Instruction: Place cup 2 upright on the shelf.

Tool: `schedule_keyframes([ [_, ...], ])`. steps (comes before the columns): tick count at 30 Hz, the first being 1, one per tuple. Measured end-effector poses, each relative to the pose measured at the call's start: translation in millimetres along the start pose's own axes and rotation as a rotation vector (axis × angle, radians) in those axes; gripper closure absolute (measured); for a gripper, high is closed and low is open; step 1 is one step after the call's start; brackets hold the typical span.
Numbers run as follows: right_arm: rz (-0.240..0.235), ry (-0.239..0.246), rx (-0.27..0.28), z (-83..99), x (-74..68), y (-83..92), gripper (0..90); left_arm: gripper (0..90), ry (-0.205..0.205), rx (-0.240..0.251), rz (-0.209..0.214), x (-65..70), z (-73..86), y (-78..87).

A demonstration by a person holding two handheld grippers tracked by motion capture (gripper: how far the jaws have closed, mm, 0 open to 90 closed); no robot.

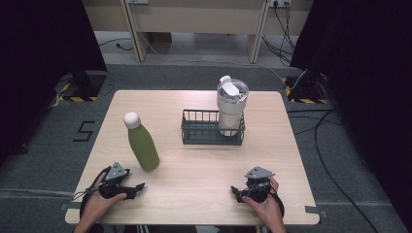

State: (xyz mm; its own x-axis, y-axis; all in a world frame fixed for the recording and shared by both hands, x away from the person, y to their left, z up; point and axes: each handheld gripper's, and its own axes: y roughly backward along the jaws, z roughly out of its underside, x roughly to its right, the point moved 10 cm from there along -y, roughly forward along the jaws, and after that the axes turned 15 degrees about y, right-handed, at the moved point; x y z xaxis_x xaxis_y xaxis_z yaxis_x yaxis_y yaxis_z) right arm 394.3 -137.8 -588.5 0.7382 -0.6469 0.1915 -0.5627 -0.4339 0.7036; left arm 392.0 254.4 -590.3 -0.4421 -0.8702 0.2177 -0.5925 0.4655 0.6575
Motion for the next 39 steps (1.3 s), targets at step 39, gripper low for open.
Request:
schedule_keyframes([
  [39, -0.002, 0.001, -0.002, -0.3, 0.1, -0.8, 6.8, 14.8, 0.056, 0.29, 0.004, 2.1, -61.9, -4.5],
])
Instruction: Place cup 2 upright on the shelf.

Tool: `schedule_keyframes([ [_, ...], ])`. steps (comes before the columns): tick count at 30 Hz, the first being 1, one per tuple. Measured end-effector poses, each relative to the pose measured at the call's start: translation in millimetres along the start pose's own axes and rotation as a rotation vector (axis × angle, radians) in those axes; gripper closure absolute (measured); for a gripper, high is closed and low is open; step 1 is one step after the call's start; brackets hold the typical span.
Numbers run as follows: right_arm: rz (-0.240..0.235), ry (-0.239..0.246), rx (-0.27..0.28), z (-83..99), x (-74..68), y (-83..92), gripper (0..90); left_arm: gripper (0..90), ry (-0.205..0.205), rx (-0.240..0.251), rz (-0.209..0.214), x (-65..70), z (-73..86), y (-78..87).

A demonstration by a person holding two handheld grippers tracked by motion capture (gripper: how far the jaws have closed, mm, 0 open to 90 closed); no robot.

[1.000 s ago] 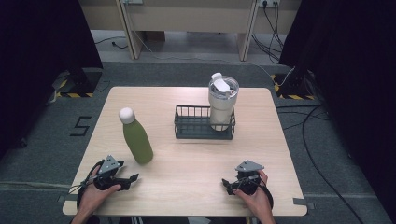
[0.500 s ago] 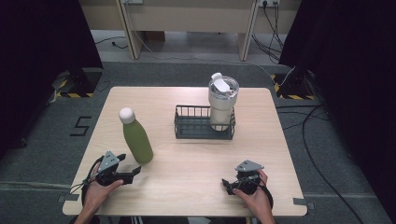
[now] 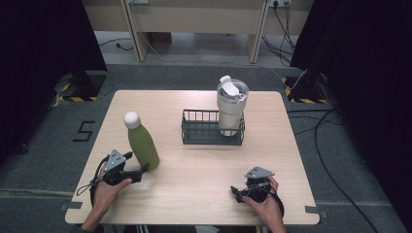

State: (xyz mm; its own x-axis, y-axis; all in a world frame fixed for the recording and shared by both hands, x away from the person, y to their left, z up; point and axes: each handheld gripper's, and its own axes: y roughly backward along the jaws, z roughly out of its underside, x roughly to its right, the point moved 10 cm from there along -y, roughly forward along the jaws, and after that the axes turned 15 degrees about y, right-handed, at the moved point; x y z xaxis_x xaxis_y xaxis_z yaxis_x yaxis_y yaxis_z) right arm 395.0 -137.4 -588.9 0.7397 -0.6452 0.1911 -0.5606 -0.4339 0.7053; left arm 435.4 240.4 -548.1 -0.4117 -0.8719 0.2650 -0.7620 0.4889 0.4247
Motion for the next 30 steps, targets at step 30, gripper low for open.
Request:
schedule_keyframes([
  [30, 0.0, 0.001, -0.001, -0.1, 0.1, -0.3, 6.3, 14.8, -0.006, 0.102, 0.042, 17.1, -27.5, -25.0],
])
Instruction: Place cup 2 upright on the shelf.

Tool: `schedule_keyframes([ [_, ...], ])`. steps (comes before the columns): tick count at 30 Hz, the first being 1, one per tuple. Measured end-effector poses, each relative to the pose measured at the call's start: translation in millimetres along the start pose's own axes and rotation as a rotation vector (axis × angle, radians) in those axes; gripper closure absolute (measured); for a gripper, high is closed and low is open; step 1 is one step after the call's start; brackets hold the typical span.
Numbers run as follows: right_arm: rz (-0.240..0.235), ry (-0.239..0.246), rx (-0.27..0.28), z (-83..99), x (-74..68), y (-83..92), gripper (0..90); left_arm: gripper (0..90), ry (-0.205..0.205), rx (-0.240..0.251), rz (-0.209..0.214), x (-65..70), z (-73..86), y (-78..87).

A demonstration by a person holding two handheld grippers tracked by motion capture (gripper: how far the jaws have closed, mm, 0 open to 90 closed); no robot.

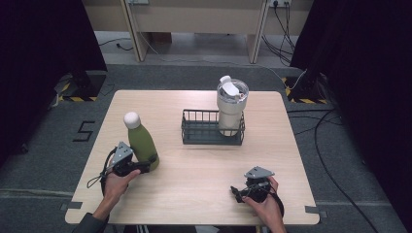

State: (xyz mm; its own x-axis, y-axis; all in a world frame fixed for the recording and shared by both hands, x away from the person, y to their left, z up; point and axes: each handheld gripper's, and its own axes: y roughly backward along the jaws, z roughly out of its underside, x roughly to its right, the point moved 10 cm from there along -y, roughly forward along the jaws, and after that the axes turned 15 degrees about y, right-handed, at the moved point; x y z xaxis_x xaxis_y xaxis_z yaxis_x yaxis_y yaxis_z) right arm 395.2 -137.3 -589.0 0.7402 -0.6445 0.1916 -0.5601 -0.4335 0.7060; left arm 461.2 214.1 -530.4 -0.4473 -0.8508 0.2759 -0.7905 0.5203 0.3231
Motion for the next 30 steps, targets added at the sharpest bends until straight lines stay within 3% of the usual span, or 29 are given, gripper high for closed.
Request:
schedule_keyframes([
  [13, -0.001, 0.0, 0.0, 0.0, -0.2, 0.0, 6.1, 19.7, 0.008, 0.06, 0.009, -1.4, -4.5, -3.3],
  [24, -0.002, 0.0, -0.001, -0.1, -0.3, -0.3, 5.7, 20.4, -0.008, 0.067, 0.011, -1.5, -6.7, -2.9],
  [30, -0.003, 0.0, -0.002, -0.1, -0.3, -0.3, 5.6, 20.5, -0.017, 0.08, 0.045, 8.2, -17.9, 3.2],
])
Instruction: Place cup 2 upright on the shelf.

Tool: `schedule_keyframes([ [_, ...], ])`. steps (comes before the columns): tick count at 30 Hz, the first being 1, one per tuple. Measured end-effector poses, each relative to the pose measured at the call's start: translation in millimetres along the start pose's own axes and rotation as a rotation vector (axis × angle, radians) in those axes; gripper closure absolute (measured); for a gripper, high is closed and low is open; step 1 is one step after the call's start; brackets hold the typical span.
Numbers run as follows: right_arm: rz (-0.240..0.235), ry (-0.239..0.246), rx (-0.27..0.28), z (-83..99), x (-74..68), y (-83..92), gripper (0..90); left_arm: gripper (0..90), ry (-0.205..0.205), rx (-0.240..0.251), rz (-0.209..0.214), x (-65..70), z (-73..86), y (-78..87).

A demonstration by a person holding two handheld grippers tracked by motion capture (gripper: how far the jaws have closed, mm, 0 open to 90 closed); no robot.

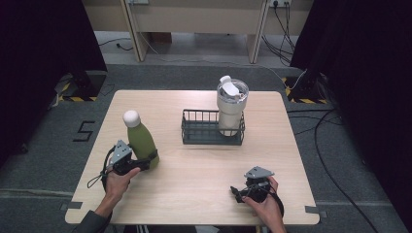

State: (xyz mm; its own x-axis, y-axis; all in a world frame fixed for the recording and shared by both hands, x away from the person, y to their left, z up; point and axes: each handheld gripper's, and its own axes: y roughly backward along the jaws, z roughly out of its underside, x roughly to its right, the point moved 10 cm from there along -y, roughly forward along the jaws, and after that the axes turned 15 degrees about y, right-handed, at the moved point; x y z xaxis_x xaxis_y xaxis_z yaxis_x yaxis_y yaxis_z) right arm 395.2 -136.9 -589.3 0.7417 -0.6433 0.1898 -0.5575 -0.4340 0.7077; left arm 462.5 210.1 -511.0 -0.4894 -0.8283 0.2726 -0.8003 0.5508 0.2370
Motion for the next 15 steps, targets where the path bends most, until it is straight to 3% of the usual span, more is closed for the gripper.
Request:
schedule_keyframes([
  [15, 0.001, -0.003, -0.001, -0.1, 0.0, -0.3, 5.1, 20.5, -0.021, -0.022, 0.04, 14.5, -12.2, -1.0],
])
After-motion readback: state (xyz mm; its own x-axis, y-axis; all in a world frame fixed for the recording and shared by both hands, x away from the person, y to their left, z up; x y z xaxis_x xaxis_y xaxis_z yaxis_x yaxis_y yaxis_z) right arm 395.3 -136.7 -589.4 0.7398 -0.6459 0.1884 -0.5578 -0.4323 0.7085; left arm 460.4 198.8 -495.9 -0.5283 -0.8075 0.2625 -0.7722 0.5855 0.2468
